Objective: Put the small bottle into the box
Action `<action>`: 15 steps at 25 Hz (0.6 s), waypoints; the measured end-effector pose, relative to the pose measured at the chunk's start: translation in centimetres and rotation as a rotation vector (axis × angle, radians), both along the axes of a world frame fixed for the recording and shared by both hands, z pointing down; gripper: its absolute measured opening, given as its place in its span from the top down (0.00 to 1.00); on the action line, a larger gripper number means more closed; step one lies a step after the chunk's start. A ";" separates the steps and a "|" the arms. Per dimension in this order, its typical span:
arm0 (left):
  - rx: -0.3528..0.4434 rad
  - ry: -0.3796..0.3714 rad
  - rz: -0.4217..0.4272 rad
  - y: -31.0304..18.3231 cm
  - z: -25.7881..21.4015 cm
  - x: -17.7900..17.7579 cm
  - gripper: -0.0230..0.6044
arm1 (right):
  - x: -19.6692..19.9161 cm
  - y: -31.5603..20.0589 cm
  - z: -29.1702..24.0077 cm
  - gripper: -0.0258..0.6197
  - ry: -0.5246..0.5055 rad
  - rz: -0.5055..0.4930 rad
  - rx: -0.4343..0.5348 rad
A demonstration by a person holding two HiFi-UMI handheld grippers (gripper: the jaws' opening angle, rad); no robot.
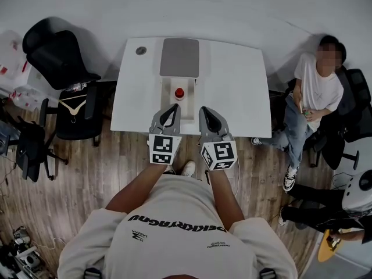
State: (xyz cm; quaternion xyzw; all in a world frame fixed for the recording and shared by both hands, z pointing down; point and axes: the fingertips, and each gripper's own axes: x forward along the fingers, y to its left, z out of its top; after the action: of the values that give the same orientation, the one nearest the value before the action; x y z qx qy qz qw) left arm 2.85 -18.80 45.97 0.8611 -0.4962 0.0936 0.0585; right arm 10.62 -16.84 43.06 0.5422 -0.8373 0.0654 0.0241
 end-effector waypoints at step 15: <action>0.025 0.052 0.010 0.9 -2.1 0.1 0.97 | 0.1 0.0 -0.8 0.96 -0.004 -0.009 0.014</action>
State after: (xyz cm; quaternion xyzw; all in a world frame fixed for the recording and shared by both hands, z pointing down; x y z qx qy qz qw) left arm 2.92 -17.85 43.87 0.8664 -0.4913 0.0653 0.0602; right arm 10.72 -16.82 42.26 0.5383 -0.8404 0.0602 0.0189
